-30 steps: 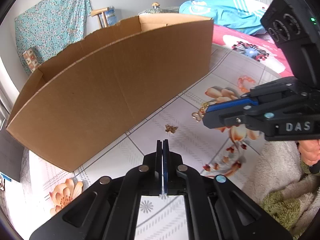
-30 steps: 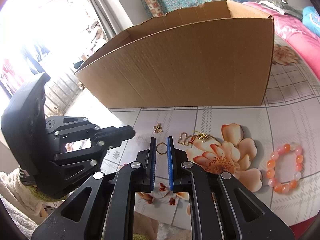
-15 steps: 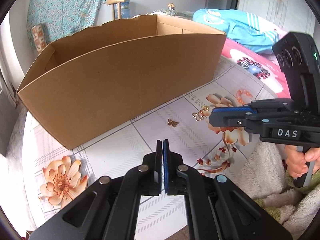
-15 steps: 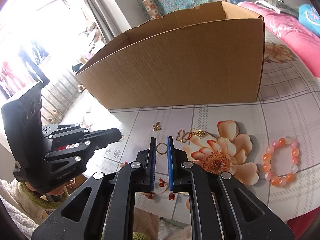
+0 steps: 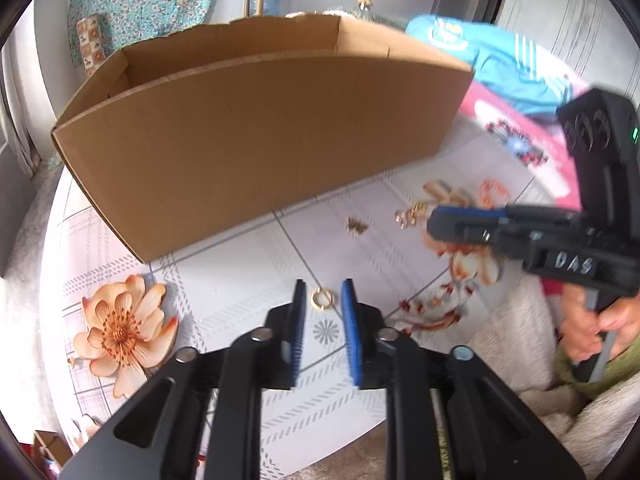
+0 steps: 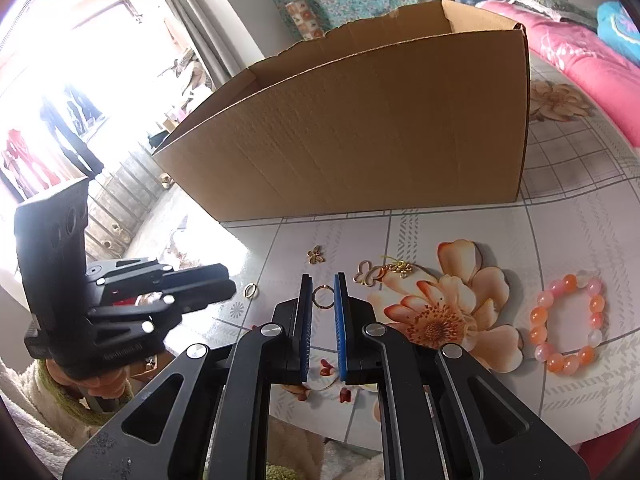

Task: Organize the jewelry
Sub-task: 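Hold the gold ring in the right tool and lift it off the sheet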

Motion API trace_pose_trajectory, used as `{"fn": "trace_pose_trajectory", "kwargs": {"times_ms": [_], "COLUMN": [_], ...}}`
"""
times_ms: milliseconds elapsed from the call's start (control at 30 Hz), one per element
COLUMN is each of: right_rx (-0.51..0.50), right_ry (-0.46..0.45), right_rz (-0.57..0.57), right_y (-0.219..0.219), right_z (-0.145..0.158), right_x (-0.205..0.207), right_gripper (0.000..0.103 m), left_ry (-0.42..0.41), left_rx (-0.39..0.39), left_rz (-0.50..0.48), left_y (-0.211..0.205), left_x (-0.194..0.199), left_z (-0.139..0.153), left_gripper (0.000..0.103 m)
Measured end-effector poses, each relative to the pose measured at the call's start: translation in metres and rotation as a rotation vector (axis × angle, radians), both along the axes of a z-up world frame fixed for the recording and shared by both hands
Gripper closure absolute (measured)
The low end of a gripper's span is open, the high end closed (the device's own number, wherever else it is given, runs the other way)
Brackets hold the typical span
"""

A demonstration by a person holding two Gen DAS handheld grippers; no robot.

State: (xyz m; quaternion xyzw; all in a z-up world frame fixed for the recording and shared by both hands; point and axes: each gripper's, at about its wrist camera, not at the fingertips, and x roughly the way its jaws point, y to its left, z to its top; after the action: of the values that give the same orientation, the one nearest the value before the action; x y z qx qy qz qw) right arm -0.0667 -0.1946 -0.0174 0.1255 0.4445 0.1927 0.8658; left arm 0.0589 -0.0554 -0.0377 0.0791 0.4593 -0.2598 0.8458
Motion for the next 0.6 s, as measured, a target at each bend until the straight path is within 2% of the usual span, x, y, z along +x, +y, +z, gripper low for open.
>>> {"fn": "trace_pose_trajectory", "kwargs": {"times_ms": [367,500,600], "right_rx": [0.010,0.013,0.013], "right_ry": [0.008,0.009,0.009], "right_rz": [0.002,0.003,0.002], "right_y": [0.005,0.008,0.009], "right_z": [-0.004,-0.005,-0.005], "right_x": [0.007,0.009,0.009], "right_gripper": [0.094,0.094,0.094], "left_ry": [-0.028,-0.031,-0.037], "left_rx": [0.113,0.134,0.152], "left_rz": [-0.012,-0.037,-0.042], "left_y": [-0.018,-0.024,-0.029], "left_x": [0.001,0.001,0.001], "left_z": [-0.013,-0.013,-0.013], "left_gripper": [0.082,0.091,0.093]}}
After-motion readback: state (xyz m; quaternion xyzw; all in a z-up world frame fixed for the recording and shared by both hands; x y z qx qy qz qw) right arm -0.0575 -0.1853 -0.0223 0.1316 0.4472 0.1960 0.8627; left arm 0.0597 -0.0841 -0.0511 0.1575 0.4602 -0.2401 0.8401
